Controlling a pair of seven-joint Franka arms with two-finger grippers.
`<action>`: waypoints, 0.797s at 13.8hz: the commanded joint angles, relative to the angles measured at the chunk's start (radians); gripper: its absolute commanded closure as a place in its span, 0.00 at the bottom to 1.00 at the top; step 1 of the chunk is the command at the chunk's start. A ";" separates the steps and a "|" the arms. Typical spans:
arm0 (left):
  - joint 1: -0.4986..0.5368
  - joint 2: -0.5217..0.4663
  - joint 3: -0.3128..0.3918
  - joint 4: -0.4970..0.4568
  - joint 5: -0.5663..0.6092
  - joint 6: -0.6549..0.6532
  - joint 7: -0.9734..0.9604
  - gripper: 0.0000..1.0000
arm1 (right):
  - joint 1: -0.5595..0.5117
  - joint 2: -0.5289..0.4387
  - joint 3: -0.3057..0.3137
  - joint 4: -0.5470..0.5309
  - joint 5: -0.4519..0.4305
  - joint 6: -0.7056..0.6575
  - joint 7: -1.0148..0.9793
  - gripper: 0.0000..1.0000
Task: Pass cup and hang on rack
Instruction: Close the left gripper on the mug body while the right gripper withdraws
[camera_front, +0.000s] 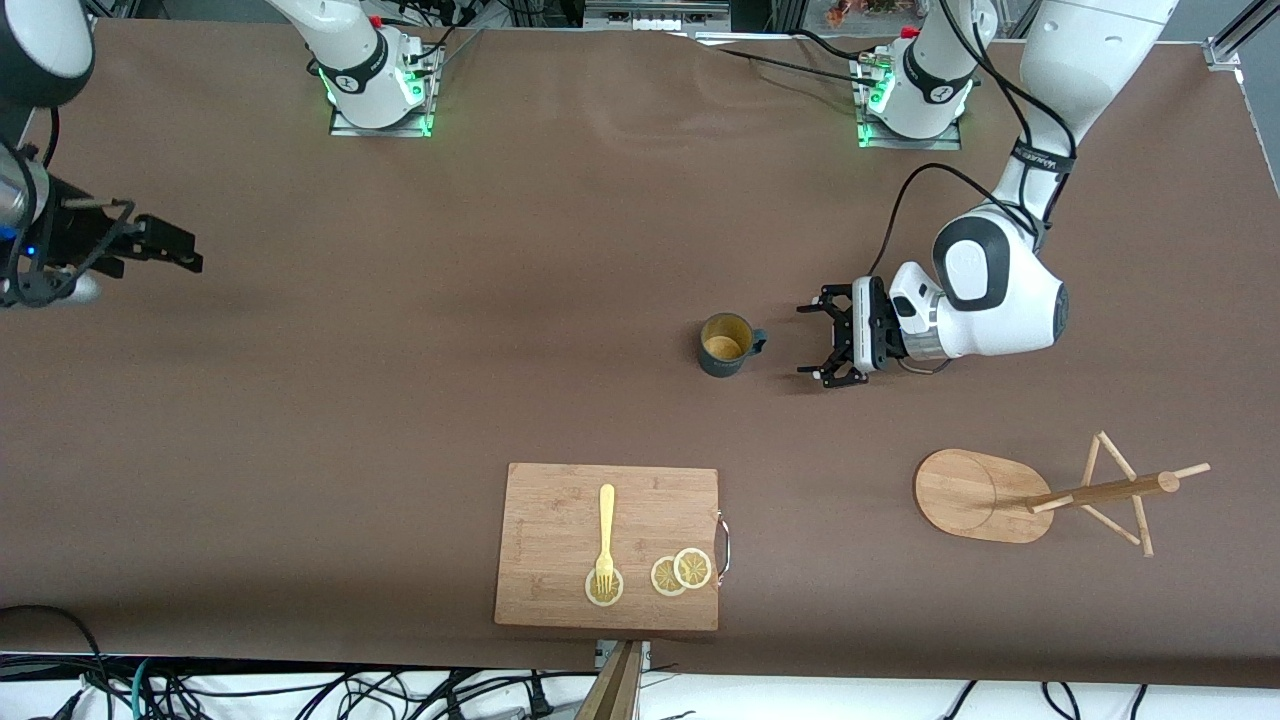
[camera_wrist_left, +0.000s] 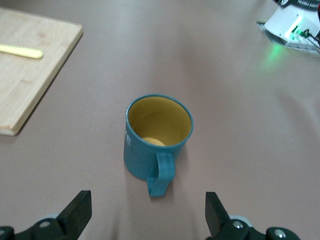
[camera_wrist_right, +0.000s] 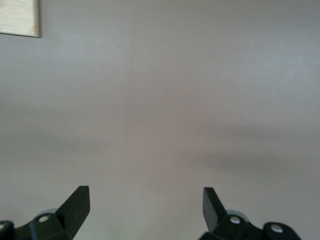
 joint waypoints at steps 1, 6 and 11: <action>0.005 0.040 0.000 -0.027 -0.139 0.008 0.198 0.00 | -0.033 -0.061 0.022 -0.012 -0.021 0.021 0.006 0.00; 0.005 0.093 0.004 -0.059 -0.306 0.008 0.399 0.00 | 0.086 -0.046 -0.130 -0.009 -0.009 -0.019 0.002 0.00; -0.007 0.147 0.003 -0.081 -0.461 0.003 0.552 0.00 | 0.037 -0.038 -0.066 0.006 -0.013 -0.021 -0.004 0.00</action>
